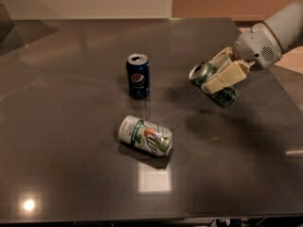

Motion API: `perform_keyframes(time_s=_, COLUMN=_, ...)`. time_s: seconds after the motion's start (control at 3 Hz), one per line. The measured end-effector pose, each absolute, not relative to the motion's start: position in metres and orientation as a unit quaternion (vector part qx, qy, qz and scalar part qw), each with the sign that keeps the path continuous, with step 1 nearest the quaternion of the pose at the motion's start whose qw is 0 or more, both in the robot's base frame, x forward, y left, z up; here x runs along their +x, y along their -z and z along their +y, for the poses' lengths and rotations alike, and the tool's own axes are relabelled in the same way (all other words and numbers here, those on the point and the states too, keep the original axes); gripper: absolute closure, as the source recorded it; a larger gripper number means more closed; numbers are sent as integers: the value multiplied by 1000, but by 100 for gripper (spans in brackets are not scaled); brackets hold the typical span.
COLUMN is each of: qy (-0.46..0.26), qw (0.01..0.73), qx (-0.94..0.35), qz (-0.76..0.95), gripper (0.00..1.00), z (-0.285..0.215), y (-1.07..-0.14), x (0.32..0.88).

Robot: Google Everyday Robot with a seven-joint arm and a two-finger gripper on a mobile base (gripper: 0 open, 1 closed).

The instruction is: Place green can upright

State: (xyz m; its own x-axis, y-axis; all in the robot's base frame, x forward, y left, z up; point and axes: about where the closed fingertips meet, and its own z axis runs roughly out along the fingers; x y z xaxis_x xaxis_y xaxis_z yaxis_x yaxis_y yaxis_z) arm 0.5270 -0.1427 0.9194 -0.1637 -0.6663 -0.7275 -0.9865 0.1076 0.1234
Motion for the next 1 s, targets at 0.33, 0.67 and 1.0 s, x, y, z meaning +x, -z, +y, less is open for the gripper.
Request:
perform_keyframes(time_s=0.33, qy=-341, qw=304, qx=-534, qz=711, gripper=100, z=-150, y=-923, x=532)
perform_keyframes(time_s=0.67, qy=-362, qw=357, qx=-491, qz=708, gripper=100, z=-163, y=-928, x=536)
perform_keyframes(time_s=1.0, qy=-371, qw=412, qx=-456, qz=696, gripper=100, z=-174, y=-929, x=537)
